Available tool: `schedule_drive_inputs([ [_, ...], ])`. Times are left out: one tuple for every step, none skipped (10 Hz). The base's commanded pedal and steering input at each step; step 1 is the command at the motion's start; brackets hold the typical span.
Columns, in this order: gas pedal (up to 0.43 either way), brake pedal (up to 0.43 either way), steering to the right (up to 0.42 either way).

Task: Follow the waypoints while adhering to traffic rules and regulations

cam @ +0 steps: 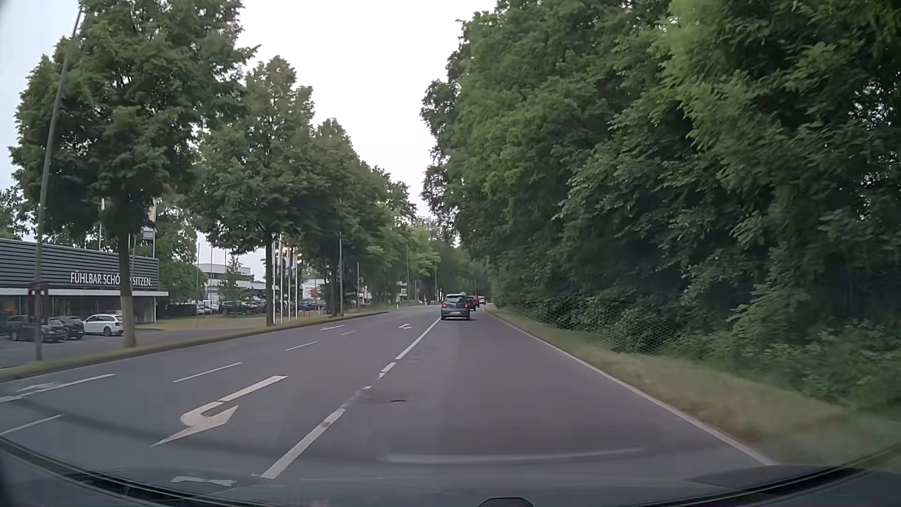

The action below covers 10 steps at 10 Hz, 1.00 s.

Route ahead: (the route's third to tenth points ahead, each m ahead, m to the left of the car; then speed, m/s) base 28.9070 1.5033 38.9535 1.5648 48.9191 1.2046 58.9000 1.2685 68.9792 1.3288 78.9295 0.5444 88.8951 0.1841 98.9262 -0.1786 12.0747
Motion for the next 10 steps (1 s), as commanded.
schedule_drive_inputs([
  [0.209,0.000,0.002],
  [0.209,0.000,0.002],
  [0.209,0.000,0.001],
  [0.209,0.000,0.000],
  [0.209,0.000,-0.003],
  [0.209,0.000,-0.003],
  [0.209,0.000,-0.003],
  [0.209,0.000,-0.003],
  [0.209,0.000,-0.003],
  [0.209,0.000,-0.003],
])
